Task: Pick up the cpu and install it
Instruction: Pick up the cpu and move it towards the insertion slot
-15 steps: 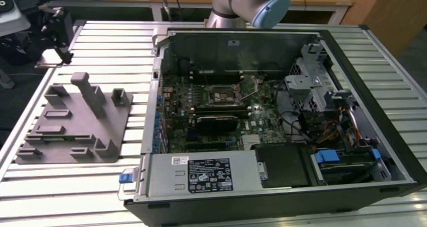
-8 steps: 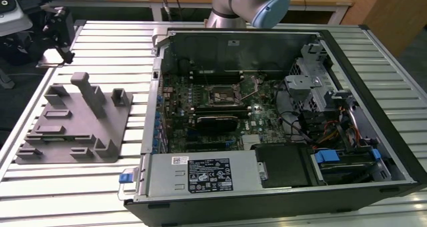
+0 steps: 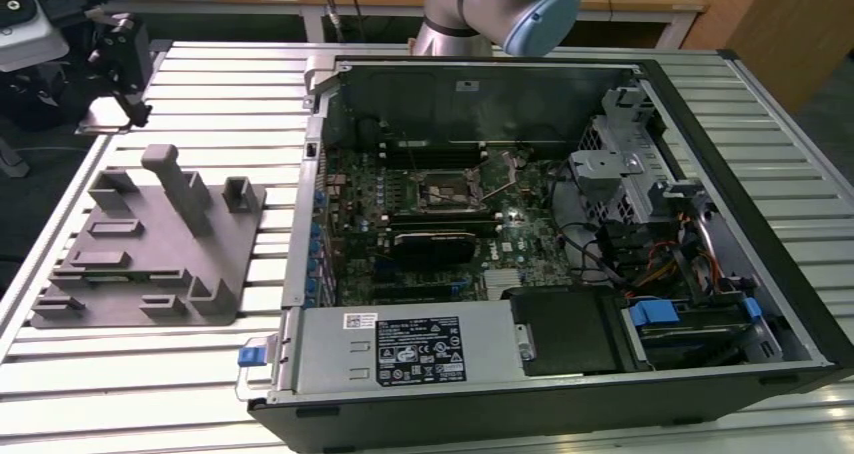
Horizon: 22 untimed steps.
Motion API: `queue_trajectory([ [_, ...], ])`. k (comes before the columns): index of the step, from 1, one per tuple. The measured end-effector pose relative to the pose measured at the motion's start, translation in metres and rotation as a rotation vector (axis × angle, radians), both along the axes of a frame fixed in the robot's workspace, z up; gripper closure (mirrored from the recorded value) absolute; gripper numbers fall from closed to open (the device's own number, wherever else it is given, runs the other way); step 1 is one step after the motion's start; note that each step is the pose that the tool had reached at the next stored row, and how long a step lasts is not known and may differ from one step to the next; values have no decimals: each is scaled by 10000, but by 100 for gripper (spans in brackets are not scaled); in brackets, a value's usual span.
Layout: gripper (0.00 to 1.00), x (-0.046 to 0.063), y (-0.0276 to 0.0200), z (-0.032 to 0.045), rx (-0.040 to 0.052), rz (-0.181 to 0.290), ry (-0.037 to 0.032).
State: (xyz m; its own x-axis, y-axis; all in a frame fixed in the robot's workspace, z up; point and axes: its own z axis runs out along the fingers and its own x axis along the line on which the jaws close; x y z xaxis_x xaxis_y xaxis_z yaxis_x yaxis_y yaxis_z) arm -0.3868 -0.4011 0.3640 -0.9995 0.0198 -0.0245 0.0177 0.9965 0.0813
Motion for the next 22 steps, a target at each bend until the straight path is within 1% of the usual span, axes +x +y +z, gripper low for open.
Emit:
queue_trajectory([
  [22,45,68,26,0,0,0,1],
])
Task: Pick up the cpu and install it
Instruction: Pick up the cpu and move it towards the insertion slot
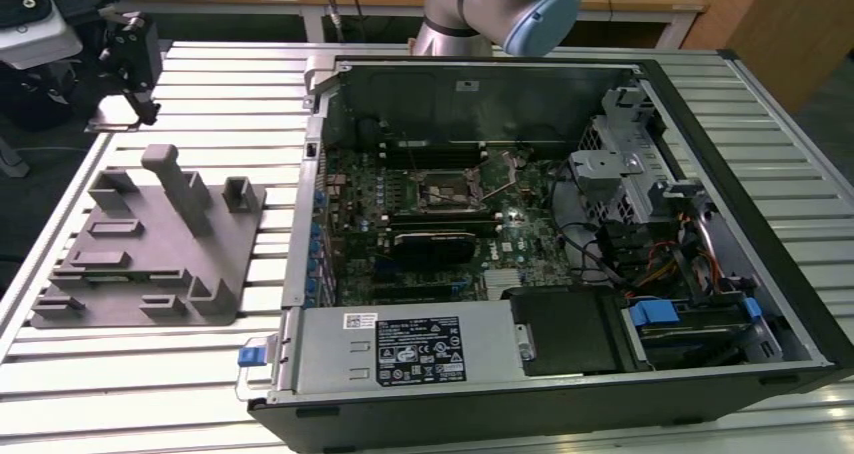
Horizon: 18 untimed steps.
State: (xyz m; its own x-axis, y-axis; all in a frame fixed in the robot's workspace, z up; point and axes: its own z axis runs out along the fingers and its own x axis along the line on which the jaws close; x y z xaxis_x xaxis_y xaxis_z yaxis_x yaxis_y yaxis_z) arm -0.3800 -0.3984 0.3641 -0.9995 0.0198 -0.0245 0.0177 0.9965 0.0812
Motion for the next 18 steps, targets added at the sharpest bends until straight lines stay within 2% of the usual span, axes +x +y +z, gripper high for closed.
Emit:
queue_trajectory([
  [18,45,61,27,0,0,0,-1],
])
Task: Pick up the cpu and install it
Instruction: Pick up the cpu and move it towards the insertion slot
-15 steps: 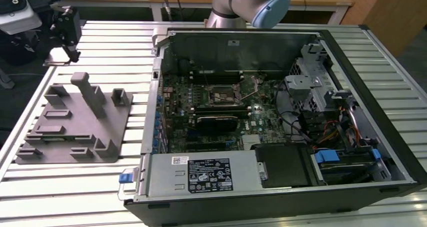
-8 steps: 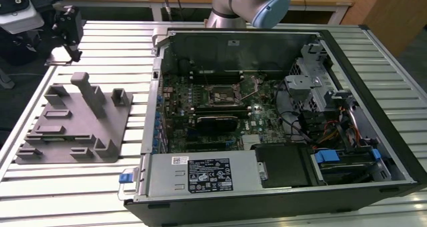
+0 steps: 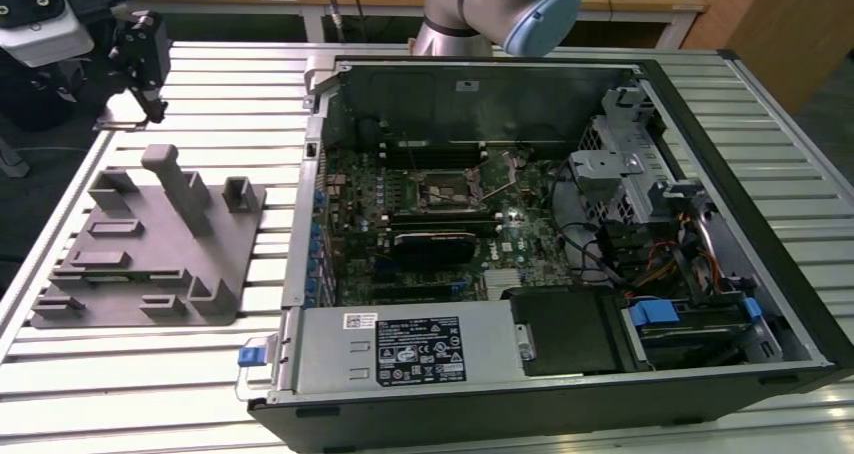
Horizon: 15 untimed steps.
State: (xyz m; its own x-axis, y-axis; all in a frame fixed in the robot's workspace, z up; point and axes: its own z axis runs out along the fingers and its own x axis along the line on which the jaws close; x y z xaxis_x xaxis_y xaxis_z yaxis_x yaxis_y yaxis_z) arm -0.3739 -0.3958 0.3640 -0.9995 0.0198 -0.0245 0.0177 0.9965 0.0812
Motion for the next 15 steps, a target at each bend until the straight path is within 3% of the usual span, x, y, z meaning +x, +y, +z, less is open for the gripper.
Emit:
queue_trajectory([
  [15,45,55,19,0,0,0,0],
])
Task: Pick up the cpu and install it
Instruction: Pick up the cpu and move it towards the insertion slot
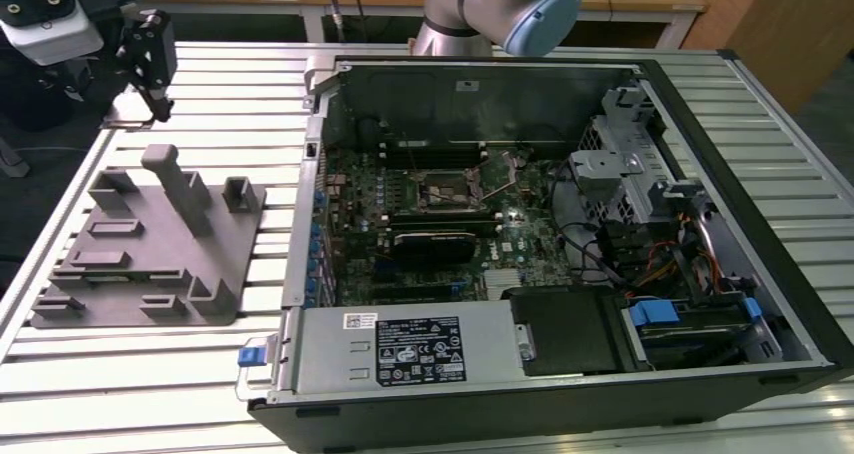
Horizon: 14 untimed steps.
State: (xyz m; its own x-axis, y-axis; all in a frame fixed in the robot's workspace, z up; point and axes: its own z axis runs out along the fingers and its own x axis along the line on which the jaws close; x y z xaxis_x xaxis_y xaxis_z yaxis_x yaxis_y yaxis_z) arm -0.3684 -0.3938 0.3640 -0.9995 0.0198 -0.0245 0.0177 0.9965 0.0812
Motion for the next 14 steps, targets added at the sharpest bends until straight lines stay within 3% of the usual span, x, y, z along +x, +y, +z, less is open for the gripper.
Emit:
queue_trajectory([
  [14,45,62,18,0,0,1,0],
])
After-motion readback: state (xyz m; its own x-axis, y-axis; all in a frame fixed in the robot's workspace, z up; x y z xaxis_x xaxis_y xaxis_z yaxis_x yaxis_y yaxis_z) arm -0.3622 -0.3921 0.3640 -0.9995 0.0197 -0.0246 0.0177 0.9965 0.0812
